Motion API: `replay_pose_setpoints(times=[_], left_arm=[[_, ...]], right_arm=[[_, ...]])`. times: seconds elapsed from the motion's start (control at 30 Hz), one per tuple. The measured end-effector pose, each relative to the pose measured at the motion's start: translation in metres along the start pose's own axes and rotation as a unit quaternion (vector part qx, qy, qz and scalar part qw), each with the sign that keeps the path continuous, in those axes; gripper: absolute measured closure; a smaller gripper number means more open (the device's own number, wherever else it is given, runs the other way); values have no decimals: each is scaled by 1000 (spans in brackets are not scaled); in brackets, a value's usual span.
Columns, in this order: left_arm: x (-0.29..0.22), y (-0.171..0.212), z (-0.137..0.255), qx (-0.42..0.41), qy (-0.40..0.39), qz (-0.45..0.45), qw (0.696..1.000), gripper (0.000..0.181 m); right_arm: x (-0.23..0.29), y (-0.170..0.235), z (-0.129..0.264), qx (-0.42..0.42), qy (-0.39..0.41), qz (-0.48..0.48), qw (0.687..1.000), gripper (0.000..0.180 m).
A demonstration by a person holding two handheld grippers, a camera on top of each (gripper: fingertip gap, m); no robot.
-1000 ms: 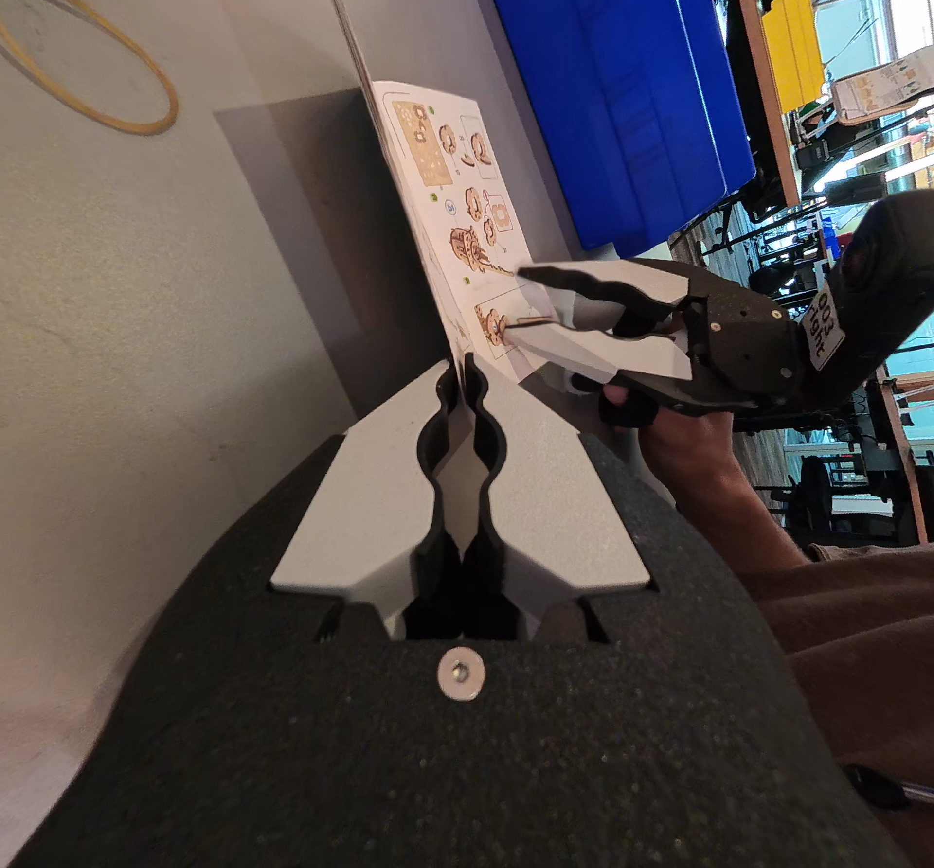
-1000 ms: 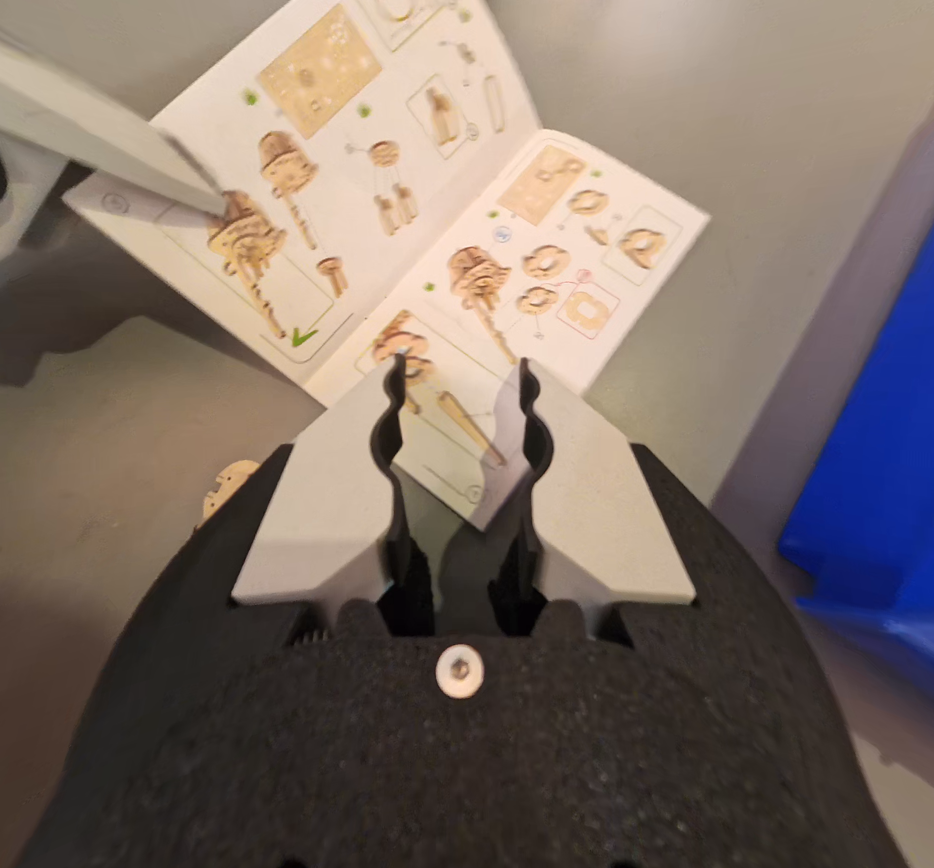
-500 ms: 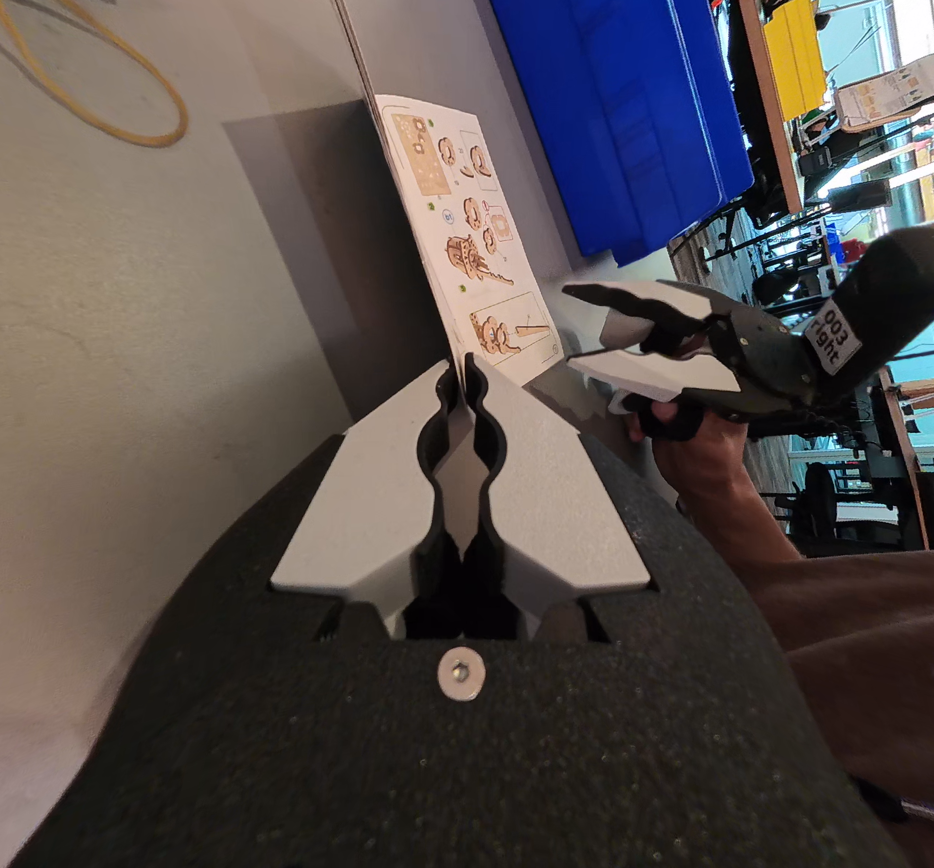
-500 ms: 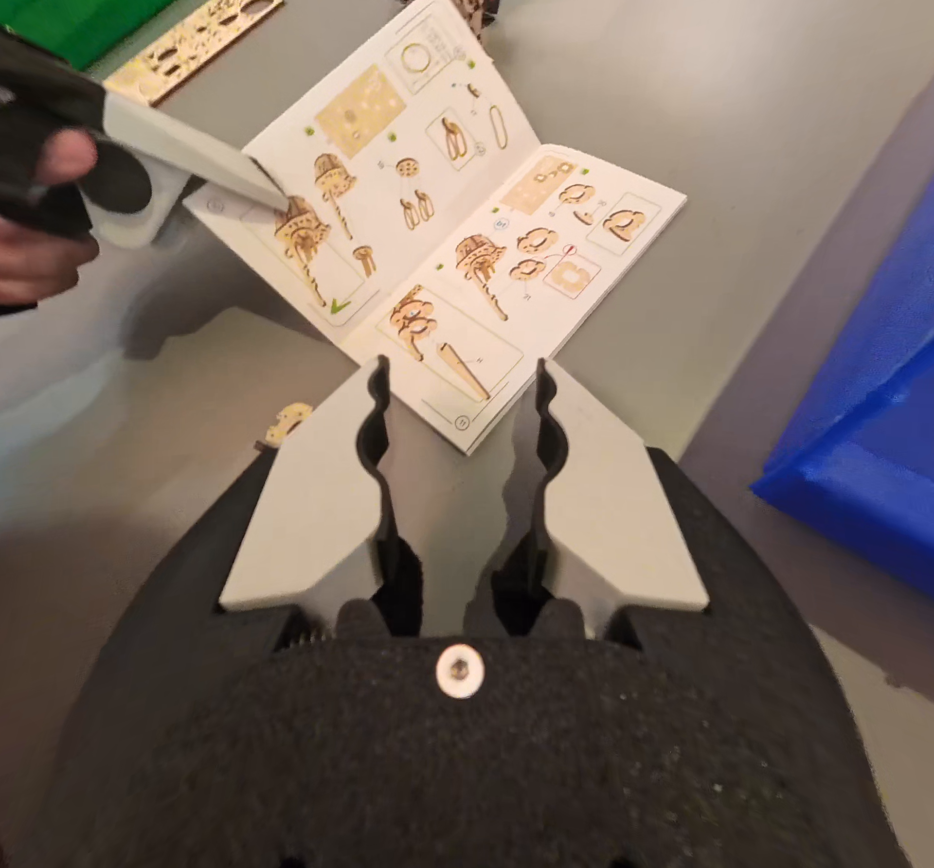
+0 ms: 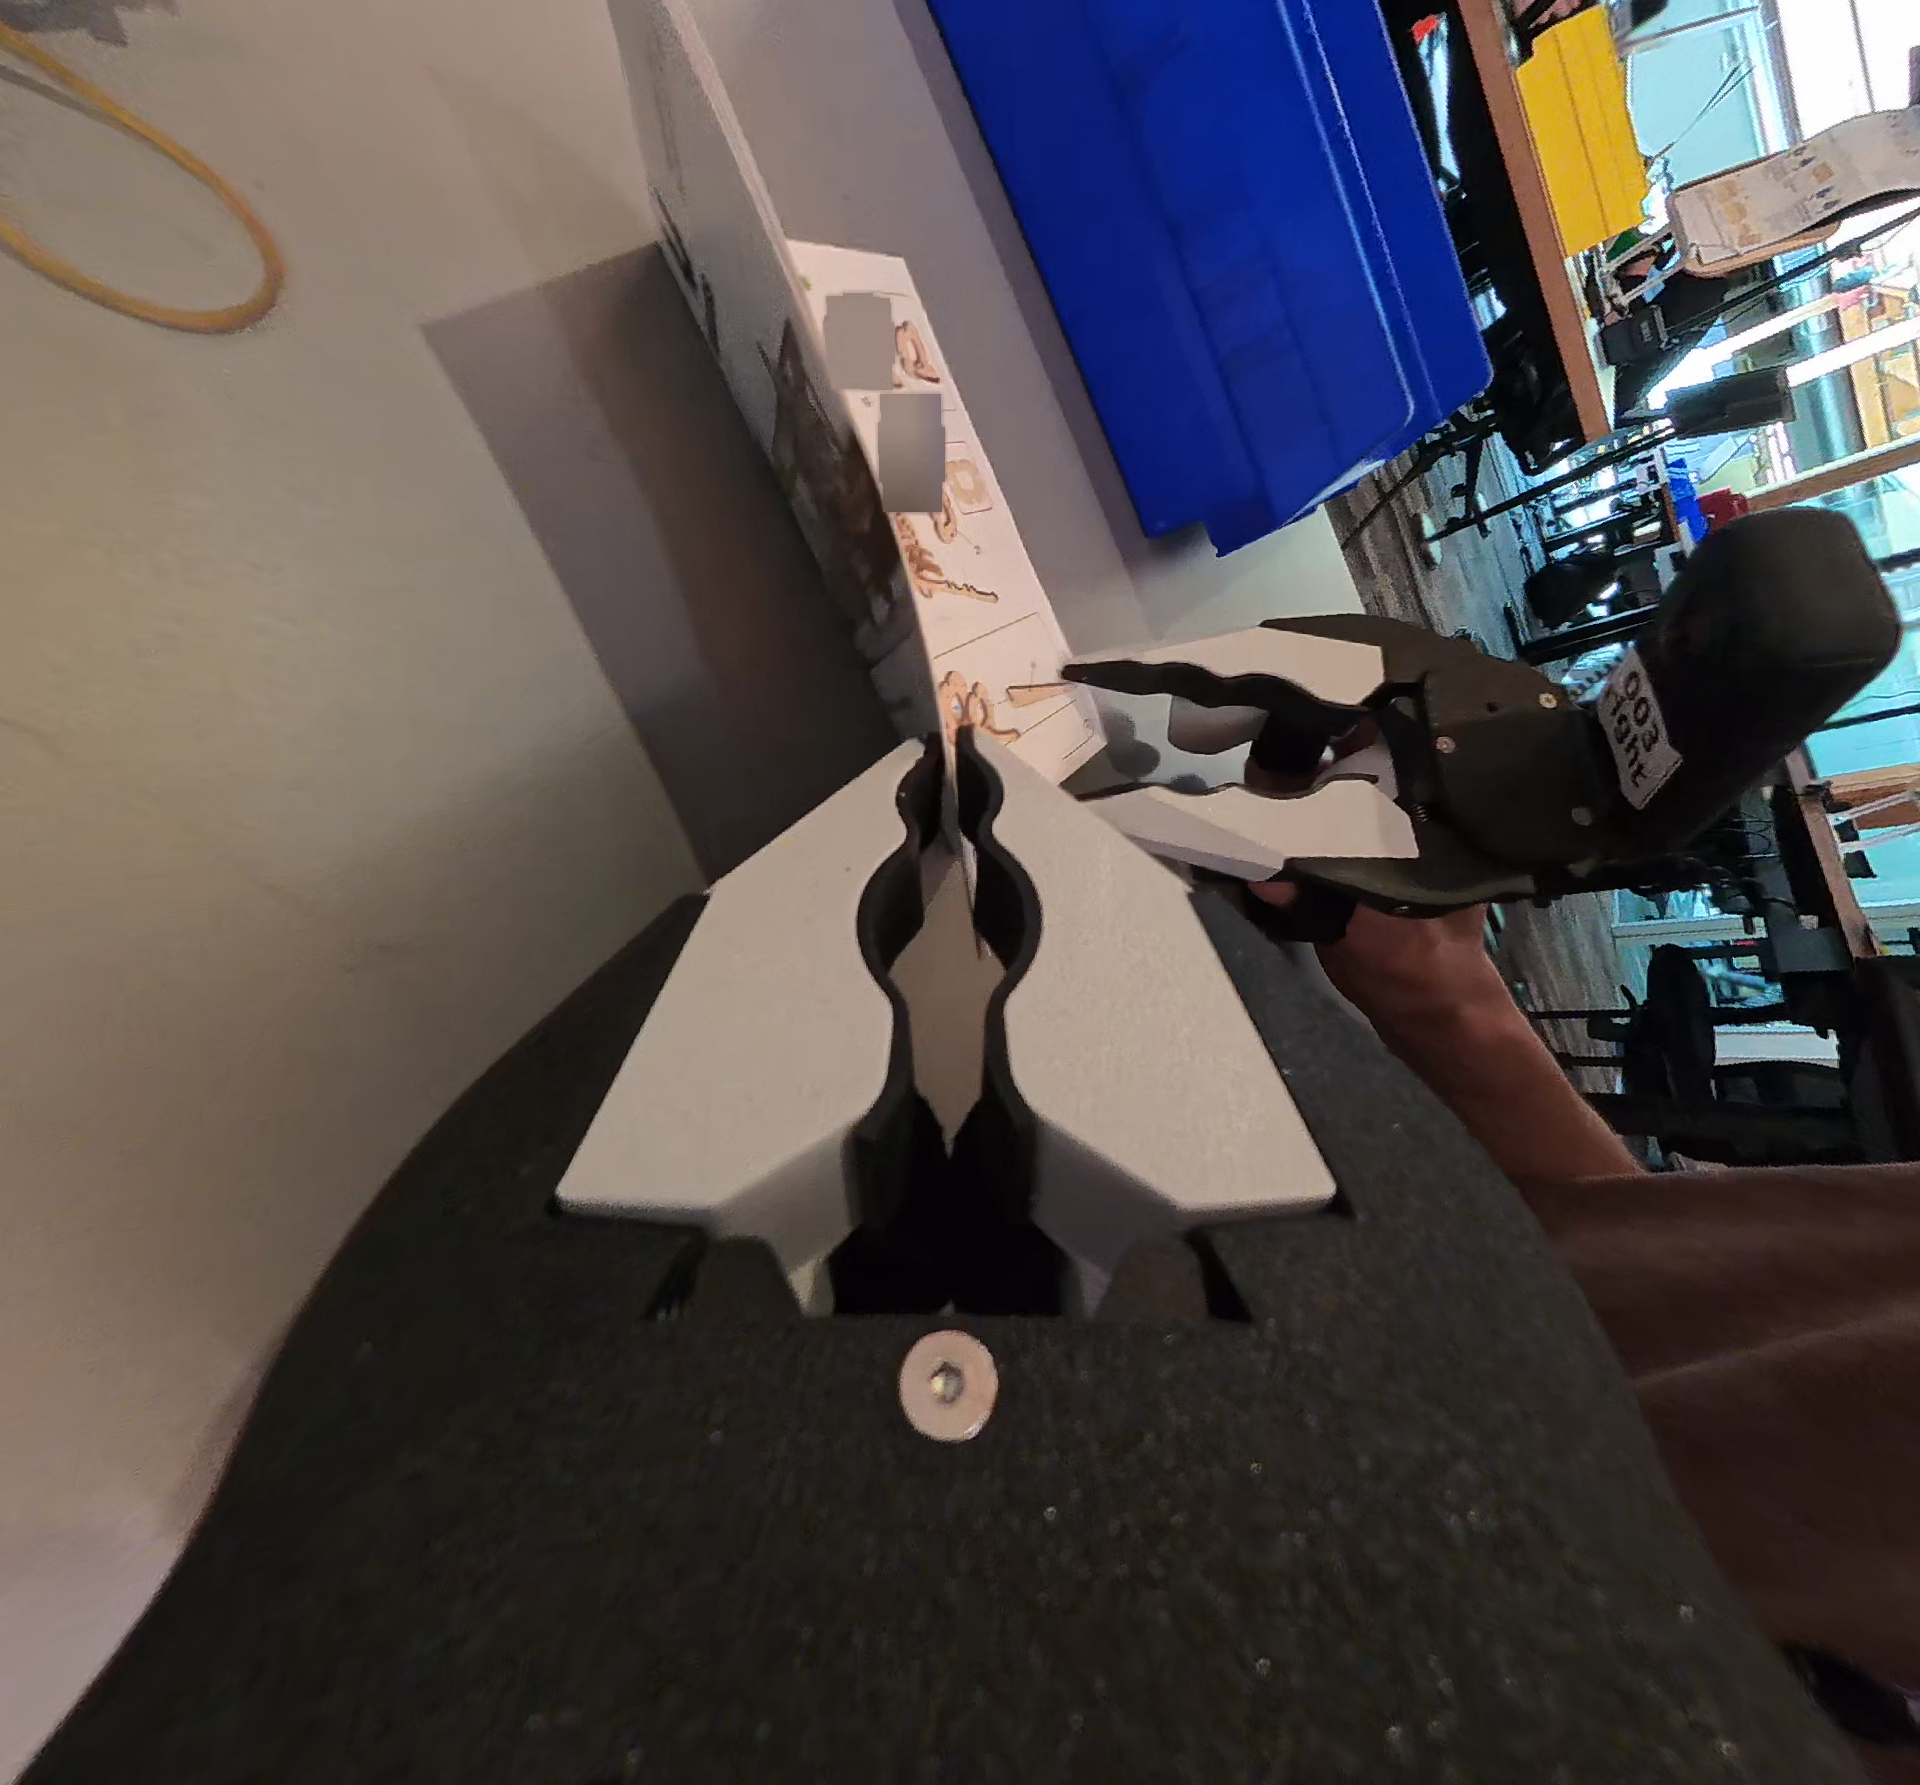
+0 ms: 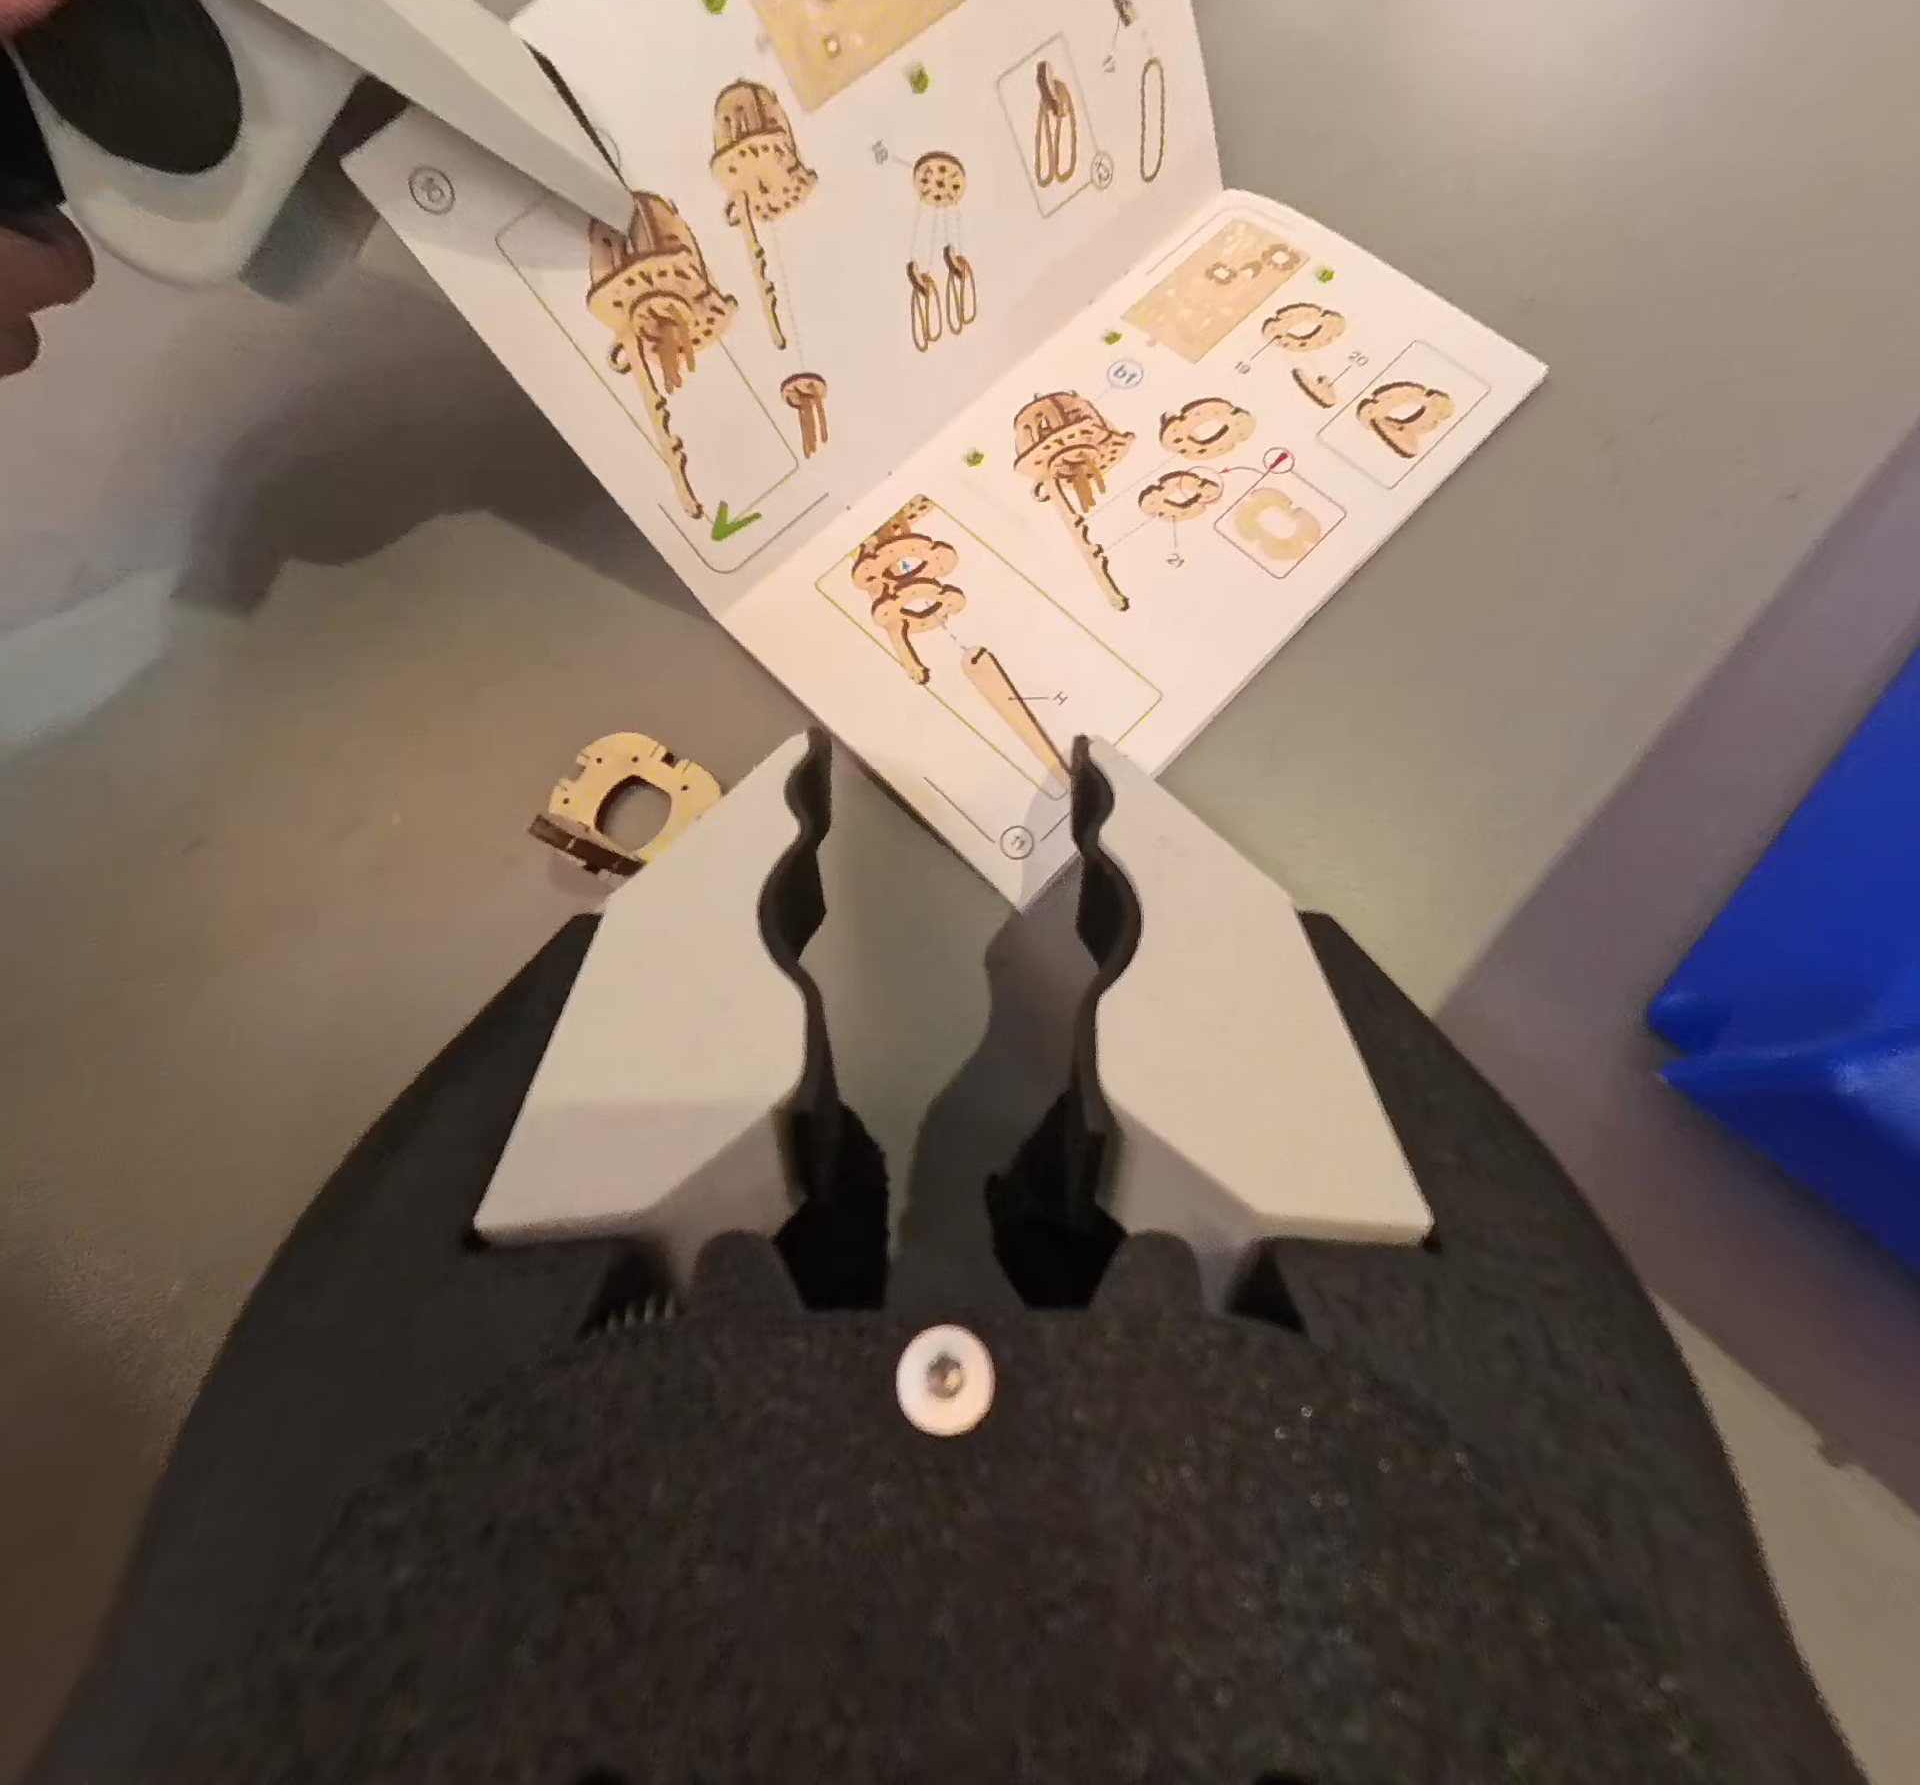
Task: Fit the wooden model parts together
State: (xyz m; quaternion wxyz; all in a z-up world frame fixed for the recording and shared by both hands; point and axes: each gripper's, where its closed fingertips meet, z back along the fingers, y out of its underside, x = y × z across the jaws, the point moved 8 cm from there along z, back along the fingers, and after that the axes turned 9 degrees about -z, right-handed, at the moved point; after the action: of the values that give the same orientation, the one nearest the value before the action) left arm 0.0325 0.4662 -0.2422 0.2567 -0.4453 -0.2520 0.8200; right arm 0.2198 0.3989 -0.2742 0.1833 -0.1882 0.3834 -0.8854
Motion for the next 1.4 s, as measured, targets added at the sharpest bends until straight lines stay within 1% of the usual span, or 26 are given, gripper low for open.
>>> replay_pose_setpoints(times=[0.27, 0.4, 0.53, 0.6, 0.73, 0.83, 0.93, 0.97, 1.13, 1.3, 1.4], left_arm=[[-9, -10, 17, -33, -6, -15, 999, 172], [-16, -9, 27, -35, -24, -45, 998, 170], [-28, -4, 37, -32, -73, -100, 992, 164], [-31, 1, 42, -33, -119, -114, 986, 153], [-42, 20, 41, -25, -152, -130, 979, 153], [-52, 38, 27, 7, -143, -136, 980, 148], [-62, 51, 15, 21, -119, -125, 985, 147], [-65, 54, 12, 26, -115, -128, 985, 146], [-68, 55, 14, 30, -119, -155, 980, 146], [-65, 48, 21, 18, -123, -167, 978, 148], [-64, 46, 23, 15, -120, -172, 978, 148]], right_arm=[[0, 0, -2, 7, -3, -1, 1000, 134], [0, 0, -2, 7, -3, -1, 1000, 134], [0, 0, -2, 8, -6, -1, 1000, 134], [0, 0, -2, 8, -10, -1, 1000, 134], [1, 0, -2, 8, -8, 2, 1000, 134], [0, -1, 0, -6, -3, 3, 1000, 134], [2, -11, 15, -77, 10, 15, 997, 141], [2, -13, 20, -89, 9, 13, 996, 140], [1, -16, 29, -91, -12, -14, 996, 140], [3, -16, 38, -83, 6, -10, 997, 140], [7, -16, 41, -86, 2, -28, 996, 140]])
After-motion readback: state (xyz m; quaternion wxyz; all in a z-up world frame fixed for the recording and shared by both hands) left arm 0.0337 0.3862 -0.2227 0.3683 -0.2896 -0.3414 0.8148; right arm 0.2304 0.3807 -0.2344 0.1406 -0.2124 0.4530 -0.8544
